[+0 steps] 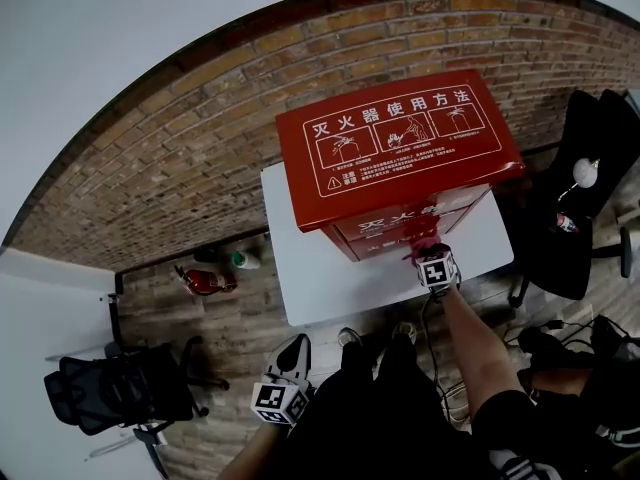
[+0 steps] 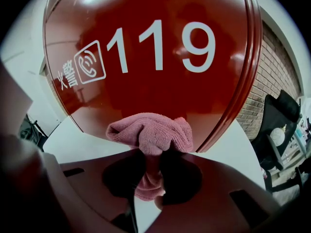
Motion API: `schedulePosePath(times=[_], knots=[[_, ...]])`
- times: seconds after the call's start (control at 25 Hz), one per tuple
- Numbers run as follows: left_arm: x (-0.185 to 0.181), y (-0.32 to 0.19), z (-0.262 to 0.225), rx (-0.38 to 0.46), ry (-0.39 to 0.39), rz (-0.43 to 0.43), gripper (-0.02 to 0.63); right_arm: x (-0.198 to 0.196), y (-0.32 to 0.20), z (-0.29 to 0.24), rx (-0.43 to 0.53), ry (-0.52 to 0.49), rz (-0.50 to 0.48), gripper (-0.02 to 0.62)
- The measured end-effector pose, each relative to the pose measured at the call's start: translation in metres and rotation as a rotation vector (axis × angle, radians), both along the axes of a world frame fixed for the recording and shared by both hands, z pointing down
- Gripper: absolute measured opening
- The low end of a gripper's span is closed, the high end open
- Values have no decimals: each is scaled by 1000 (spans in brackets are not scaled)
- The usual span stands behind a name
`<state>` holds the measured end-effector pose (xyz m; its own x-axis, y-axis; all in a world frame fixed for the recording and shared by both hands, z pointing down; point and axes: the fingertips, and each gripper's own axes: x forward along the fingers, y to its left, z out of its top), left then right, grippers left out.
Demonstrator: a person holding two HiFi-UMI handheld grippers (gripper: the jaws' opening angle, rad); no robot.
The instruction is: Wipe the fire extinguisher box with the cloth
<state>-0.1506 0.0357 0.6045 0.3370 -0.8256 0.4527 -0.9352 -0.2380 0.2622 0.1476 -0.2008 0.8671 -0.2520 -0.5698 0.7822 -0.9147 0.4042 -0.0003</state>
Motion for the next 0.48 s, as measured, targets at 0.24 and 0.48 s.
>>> schedulePosePath(times=[0.24,0.48], knots=[[2,-2,-4,16,5,17,17,-3,0,-16,19,-9,-5,91],[1,-2,-5,23,6,35,17,-1,1,-32,31,-18,18,91]])
